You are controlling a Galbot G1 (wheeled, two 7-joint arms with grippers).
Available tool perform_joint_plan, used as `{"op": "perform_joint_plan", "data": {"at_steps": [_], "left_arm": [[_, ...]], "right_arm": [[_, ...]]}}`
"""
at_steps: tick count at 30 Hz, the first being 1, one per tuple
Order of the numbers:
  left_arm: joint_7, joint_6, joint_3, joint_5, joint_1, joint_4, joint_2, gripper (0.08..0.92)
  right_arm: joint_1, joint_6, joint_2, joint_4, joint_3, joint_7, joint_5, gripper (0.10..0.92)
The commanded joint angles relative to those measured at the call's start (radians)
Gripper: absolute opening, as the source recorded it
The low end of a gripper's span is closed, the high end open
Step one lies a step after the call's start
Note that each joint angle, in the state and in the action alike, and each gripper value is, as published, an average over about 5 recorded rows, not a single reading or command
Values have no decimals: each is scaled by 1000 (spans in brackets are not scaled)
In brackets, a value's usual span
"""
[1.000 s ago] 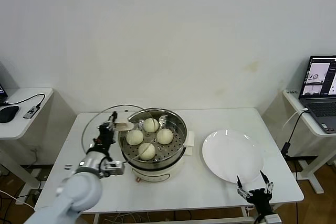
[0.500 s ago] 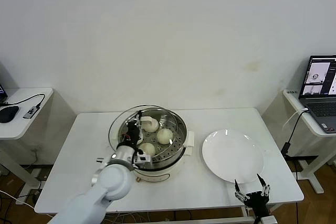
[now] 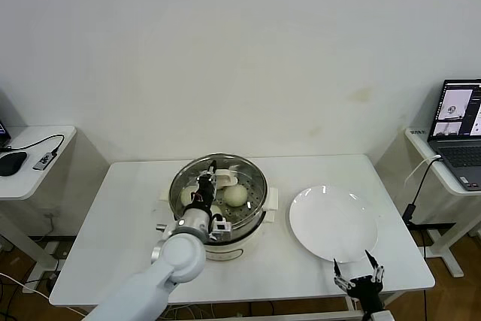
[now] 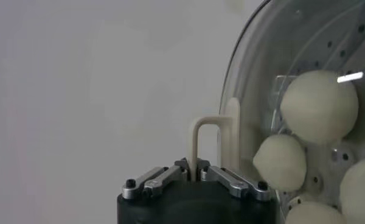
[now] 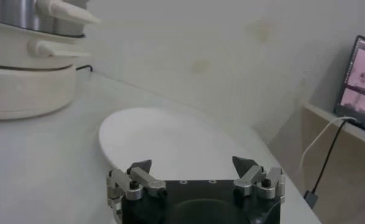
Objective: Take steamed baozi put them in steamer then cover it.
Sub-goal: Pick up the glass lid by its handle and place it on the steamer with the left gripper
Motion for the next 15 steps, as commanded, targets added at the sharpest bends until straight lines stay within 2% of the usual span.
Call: {"op": "perform_joint_plan", "data": {"at_steps": [1, 15], "left_arm": [[-4, 0, 17, 16, -7, 26, -17, 144], [-15, -8, 6, 20, 7, 37, -23, 144]], "right_arm": [[-2, 0, -1, 0, -2, 0, -2, 823], [-1, 1, -3, -4, -4, -2, -5, 823]]}}
